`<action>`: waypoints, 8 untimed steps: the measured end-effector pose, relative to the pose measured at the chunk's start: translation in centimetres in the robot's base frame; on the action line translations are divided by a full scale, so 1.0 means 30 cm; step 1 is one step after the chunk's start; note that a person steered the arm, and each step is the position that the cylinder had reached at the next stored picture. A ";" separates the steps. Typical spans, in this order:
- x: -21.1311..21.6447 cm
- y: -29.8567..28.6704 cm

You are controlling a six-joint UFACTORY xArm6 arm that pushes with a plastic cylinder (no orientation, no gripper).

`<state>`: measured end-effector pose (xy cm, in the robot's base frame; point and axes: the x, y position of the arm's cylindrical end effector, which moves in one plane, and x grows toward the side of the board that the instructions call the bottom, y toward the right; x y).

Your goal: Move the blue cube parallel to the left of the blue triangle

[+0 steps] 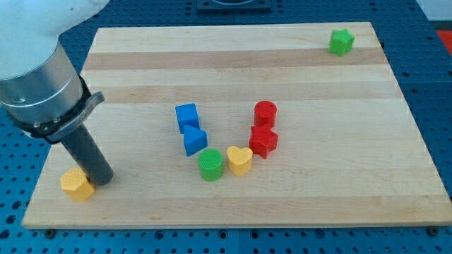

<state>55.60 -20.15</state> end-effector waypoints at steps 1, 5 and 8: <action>0.000 0.009; -0.477 0.367; -0.298 0.374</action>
<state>46.67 -8.92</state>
